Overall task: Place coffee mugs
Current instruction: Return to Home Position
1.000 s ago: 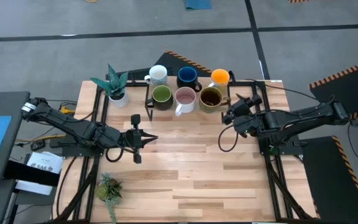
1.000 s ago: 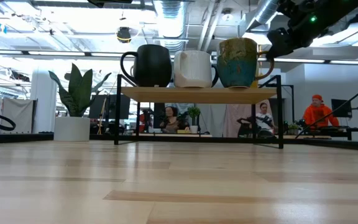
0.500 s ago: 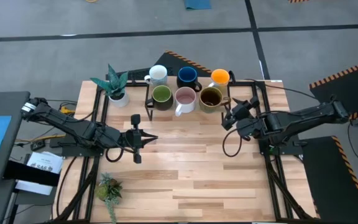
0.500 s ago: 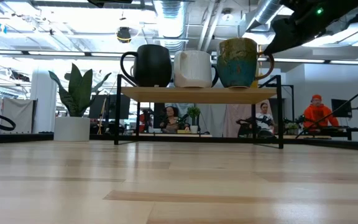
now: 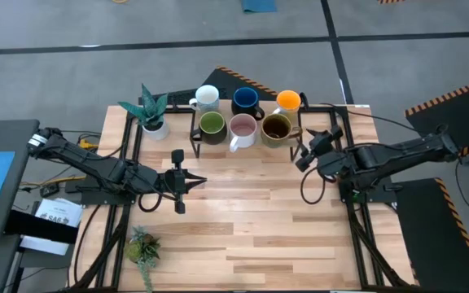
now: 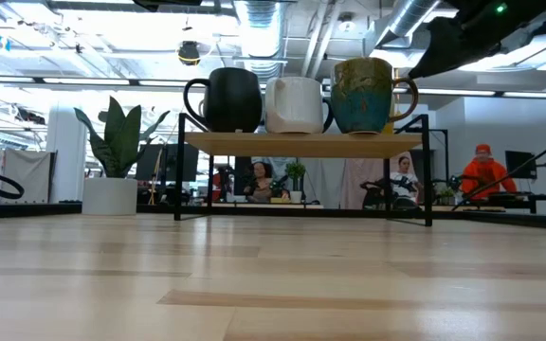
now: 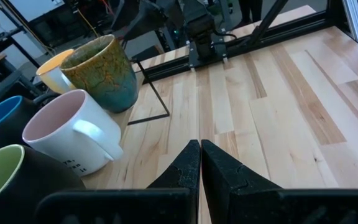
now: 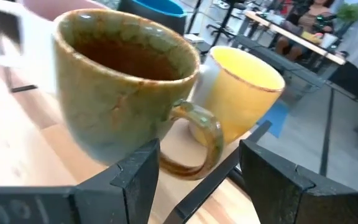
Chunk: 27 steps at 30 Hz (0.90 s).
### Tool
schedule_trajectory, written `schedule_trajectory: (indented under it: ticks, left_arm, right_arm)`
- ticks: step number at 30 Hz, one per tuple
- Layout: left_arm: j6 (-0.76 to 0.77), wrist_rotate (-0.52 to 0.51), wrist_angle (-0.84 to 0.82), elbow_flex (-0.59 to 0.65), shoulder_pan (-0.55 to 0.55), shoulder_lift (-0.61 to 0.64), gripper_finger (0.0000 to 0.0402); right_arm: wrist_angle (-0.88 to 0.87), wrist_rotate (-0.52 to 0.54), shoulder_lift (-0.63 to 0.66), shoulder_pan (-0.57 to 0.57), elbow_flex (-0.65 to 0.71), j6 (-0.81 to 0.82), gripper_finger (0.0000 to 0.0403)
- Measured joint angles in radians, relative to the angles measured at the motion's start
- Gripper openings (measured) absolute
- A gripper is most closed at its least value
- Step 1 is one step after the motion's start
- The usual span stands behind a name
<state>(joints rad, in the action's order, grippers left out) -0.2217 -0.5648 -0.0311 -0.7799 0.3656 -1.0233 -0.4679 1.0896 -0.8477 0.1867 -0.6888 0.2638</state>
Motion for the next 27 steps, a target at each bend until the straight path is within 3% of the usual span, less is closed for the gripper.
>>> schedule_trajectory:
  ticks: [12,20,23,27]
  left_arm:
    - [0.0,0.0,-0.001,0.0,0.0,0.0,0.0]
    - [0.015,0.003,-0.002,0.0,0.0,0.0,0.0]
    - [0.025,0.008,-0.008,0.0,0.0,0.0,0.0]
    - [0.017,0.008,-0.077,0.001,-0.002,0.017,0.0]
  right_arm:
    - [-0.064,-0.048,0.068,0.111,0.0,0.054,0.0244]
    - [-0.294,-0.109,0.104,0.217,0.0,0.218,0.0235]
    - [-0.393,-0.111,0.117,0.258,0.0,0.306,0.0199]
    - [-0.489,-0.113,0.137,0.307,0.0,0.383,0.0103]
